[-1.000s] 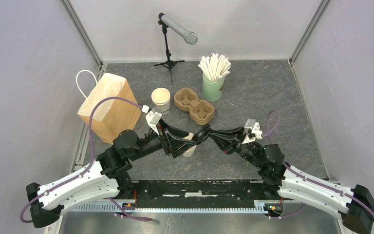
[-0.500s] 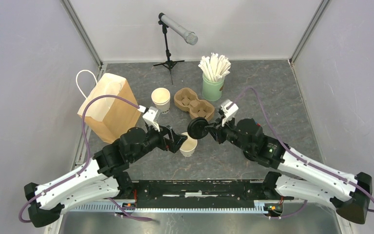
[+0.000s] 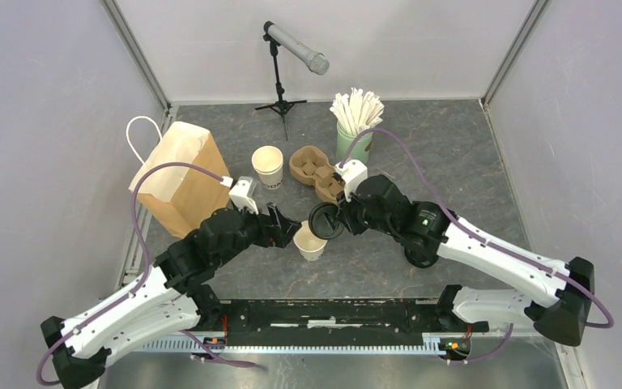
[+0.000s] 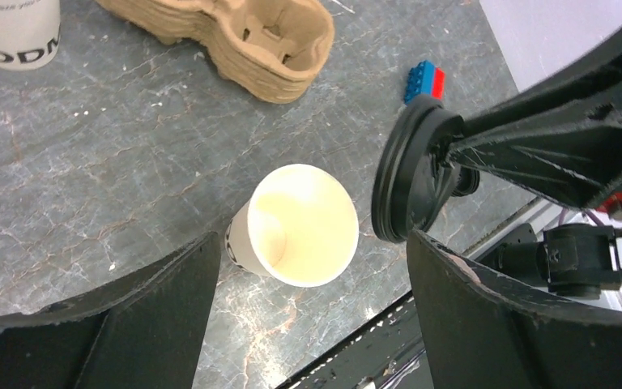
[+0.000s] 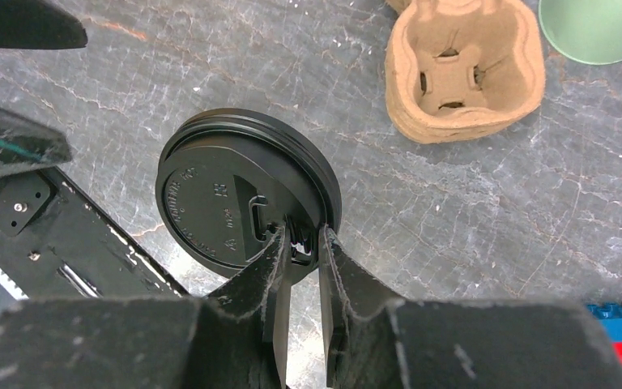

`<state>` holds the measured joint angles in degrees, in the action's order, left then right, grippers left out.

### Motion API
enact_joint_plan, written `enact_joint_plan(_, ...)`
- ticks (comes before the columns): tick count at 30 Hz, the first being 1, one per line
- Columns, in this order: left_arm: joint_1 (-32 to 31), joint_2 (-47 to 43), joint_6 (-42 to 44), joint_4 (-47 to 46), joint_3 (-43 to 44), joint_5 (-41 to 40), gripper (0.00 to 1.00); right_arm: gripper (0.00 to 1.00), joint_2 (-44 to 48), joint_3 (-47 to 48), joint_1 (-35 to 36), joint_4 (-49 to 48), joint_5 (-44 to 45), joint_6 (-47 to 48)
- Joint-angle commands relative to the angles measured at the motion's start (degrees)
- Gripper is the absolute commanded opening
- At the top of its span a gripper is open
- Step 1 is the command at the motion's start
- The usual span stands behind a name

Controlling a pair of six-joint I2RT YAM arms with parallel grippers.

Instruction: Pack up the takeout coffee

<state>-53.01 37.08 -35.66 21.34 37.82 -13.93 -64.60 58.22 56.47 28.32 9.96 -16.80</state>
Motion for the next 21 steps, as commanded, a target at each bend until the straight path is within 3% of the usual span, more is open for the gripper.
enact_joint_plan(1, 6.53, 1.7, -5.46, -1.34, -1.75, 9.47, 0.89, 0.21, -3.29, 4.93, 0.0, 3.55, -1.92, -1.42)
enact_joint_plan(6, 11.77, 0.78, -7.99, -5.65, -4.95, 17.65, 0.85, 0.22, -6.86, 7.19, 0.05, 4.35, -3.46, -1.72)
enact_joint_plan(21, 11.95, -0.1, -6.98, -5.44, -6.86, 18.46, 0.86, 0.22, -12.42, 9.84, 0.05, 5.65, -6.18, -1.46)
